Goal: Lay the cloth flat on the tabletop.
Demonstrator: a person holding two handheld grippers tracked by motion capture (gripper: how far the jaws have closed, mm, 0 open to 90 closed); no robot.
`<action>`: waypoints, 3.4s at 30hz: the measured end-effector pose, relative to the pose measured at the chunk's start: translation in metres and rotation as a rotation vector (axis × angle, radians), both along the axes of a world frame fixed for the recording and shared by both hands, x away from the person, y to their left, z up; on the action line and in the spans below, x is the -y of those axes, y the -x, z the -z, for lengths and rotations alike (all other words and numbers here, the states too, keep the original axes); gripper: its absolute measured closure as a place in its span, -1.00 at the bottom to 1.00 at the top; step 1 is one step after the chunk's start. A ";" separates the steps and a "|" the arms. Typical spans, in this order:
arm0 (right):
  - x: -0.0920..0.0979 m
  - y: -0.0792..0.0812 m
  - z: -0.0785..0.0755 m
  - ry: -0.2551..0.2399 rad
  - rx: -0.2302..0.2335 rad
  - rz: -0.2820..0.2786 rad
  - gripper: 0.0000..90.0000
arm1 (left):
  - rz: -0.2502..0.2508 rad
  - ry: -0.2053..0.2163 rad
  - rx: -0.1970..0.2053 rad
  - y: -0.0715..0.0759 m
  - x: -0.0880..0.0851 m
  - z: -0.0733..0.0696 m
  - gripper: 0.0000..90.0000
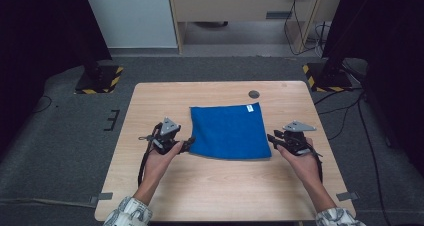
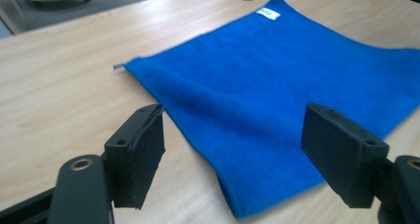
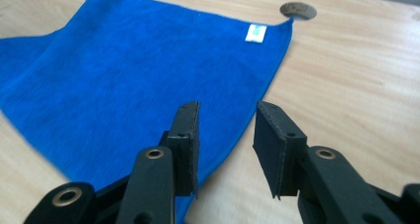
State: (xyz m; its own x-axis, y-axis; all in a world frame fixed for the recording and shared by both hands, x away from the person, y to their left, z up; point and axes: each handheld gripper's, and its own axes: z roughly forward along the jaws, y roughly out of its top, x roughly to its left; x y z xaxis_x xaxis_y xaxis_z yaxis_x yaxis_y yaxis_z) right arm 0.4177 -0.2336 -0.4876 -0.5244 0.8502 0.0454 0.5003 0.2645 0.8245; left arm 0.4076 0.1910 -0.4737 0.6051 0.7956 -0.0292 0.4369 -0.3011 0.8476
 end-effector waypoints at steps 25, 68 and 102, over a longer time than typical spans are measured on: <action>0.005 0.034 0.016 0.016 -0.057 -0.059 0.12 | 0.040 -0.079 -0.053 0.024 -0.007 0.039 -0.55; -0.006 0.033 0.030 0.099 -0.169 -0.138 0.20 | 0.071 -0.122 -0.121 0.014 0.011 0.056 0.14; -0.011 0.041 0.013 0.022 -0.100 -0.204 0.98 | 0.082 -0.091 -0.108 0.022 0.003 0.038 0.96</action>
State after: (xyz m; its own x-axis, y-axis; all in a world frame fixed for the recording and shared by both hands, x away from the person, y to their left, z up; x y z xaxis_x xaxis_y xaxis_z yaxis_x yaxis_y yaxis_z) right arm 0.3772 -0.2230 -0.5004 -0.6792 0.7286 0.0885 0.5134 0.3854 0.7668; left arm 0.3859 0.1884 -0.5114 0.6657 0.7457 -0.0278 0.4943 -0.4128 0.7651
